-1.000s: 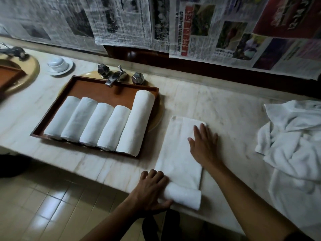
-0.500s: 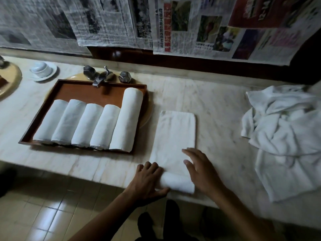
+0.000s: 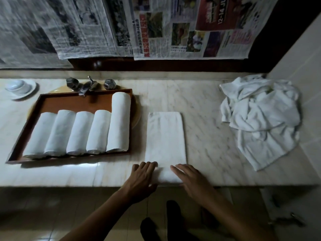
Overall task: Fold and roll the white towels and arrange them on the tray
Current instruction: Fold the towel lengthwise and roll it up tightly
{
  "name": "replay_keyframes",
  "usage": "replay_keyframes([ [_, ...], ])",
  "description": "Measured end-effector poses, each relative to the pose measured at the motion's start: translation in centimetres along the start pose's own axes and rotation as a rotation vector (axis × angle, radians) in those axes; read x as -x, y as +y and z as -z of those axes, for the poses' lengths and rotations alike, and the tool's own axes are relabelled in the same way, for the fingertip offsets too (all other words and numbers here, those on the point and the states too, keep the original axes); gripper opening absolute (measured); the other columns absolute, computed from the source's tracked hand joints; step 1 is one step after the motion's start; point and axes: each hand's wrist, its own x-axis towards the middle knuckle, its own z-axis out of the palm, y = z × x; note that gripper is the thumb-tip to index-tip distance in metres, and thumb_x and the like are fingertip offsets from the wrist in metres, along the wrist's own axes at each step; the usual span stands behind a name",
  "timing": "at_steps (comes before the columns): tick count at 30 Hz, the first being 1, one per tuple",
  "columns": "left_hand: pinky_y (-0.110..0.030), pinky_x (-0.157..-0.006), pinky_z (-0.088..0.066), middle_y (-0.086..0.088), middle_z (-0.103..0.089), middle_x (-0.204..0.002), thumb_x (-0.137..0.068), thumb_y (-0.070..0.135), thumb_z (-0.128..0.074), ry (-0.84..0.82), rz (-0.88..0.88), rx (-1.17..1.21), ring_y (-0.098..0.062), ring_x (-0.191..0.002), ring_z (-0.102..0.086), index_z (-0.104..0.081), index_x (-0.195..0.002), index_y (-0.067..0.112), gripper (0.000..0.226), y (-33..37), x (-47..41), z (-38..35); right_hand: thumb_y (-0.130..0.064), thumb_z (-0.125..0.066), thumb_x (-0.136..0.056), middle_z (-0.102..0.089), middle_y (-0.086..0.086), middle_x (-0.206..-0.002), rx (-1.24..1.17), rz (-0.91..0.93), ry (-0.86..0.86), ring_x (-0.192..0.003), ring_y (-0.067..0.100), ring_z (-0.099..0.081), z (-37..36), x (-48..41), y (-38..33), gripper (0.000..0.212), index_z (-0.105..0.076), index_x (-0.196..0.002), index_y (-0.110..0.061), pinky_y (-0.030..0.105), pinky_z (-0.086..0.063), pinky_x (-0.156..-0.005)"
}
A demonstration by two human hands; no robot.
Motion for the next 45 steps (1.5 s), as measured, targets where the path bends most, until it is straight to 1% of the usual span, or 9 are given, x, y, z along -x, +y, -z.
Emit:
replay_keyframes([
  [5,-0.037,-0.097,-0.04,0.006,-0.045,-0.137,-0.09,0.055,-0.063,0.007,-0.01,0.15,-0.018,-0.118,-0.047,-0.046,-0.138,0.026,0.059,-1.0,1.4,0.5,-0.024,-0.062,-0.097,-0.045,-0.001,-0.155,-0.07,-0.068,-0.102,-0.14,0.018,-0.04,0.8,0.1,-0.9,0.065,-0.038,-0.157,-0.025,0.035,-0.038,-0.115],
  [8,-0.037,-0.096,-0.041,0.007,-0.043,-0.136,-0.089,0.059,-0.065,0.04,-0.009,0.198,-0.016,-0.119,-0.046,-0.049,-0.139,0.029,0.061,-1.4,1.2,1.0,-0.034,-0.05,-0.105,-0.036,-0.007,-0.161,-0.059,-0.139,-0.157,-0.146,0.015,-0.03,1.4,-0.5,-1.1,0.059,-0.031,-0.16,-0.028,0.031,-0.025,-0.121],
  [13,-0.038,-0.092,-0.042,0.007,-0.05,-0.126,-0.081,0.084,-0.043,0.023,0.029,0.119,-0.018,-0.114,-0.048,-0.057,-0.138,0.035,0.076,-2.1,-0.3,1.7,-0.041,-0.03,-0.104,-0.044,-0.005,-0.156,0.021,-0.215,-0.102,-0.141,0.021,-0.036,1.2,-1.5,-1.6,0.055,-0.04,-0.156,-0.026,0.041,-0.033,-0.116],
  [19,-0.038,-0.1,-0.039,0.009,-0.054,-0.124,-0.062,0.104,-0.019,-0.171,0.067,0.105,-0.018,-0.116,-0.043,-0.057,-0.139,0.038,0.108,-2.9,-2.8,4.1,-0.012,-0.046,-0.086,-0.056,0.005,-0.143,0.046,-0.17,0.119,-0.129,0.028,-0.05,0.2,-1.1,-4.8,0.061,-0.057,-0.144,-0.025,0.047,-0.046,-0.109],
  [24,-0.012,-0.08,-0.041,0.011,-0.064,-0.12,-0.071,0.073,-0.073,-0.24,0.229,0.422,-0.001,-0.104,-0.058,-0.066,-0.132,0.031,0.074,-2.2,-4.2,5.9,-0.015,-0.052,-0.089,-0.045,0.005,-0.156,0.128,-0.14,0.079,-0.144,0.029,-0.041,-0.9,-1.0,-3.7,0.069,-0.039,-0.156,-0.025,0.05,-0.028,-0.121],
  [27,-0.013,-0.075,-0.045,0.013,-0.063,-0.114,-0.069,0.071,-0.08,-0.147,0.346,0.537,-0.001,-0.099,-0.06,-0.063,-0.127,0.032,0.072,-2.6,-4.0,5.5,-0.021,-0.054,-0.087,-0.044,0.005,-0.155,0.13,-0.122,0.06,-0.142,0.029,-0.042,-1.0,-1.7,-2.9,0.071,-0.037,-0.156,-0.024,0.05,-0.023,-0.12],
  [33,-0.04,-0.101,-0.046,-0.001,-0.055,-0.139,-0.092,0.071,-0.044,0.187,0.141,0.093,-0.024,-0.125,-0.052,-0.054,-0.143,0.02,0.073,-0.3,-2.8,2.6,-0.028,-0.055,-0.086,-0.049,0.002,-0.148,0.111,-0.096,0.043,-0.134,0.025,-0.047,-0.3,-3.4,-1.7,0.068,-0.044,-0.153,-0.023,0.048,-0.033,-0.119],
  [38,-0.045,-0.108,-0.041,0.0,-0.053,-0.148,-0.103,0.066,-0.022,0.109,0.12,0.03,-0.024,-0.138,-0.048,-0.05,-0.149,0.016,0.073,0.3,-3.6,1.6,-0.059,-0.06,-0.081,-0.057,-0.002,-0.138,0.088,-0.096,0.004,-0.122,0.021,-0.056,0.6,-4.7,-0.9,0.075,-0.051,-0.147,-0.026,0.04,-0.046,-0.108],
  [45,-0.037,-0.103,-0.036,0.011,-0.049,-0.143,-0.093,0.076,0.005,0.045,0.153,0.018,-0.014,-0.132,-0.044,-0.042,-0.15,0.028,0.088,-1.1,-4.7,2.0,-0.066,-0.055,-0.085,-0.048,-0.009,-0.141,0.015,-0.098,-0.176,-0.127,0.018,-0.045,2.4,-7.3,0.7,0.08,-0.036,-0.155,-0.033,0.038,-0.042,-0.107],
])
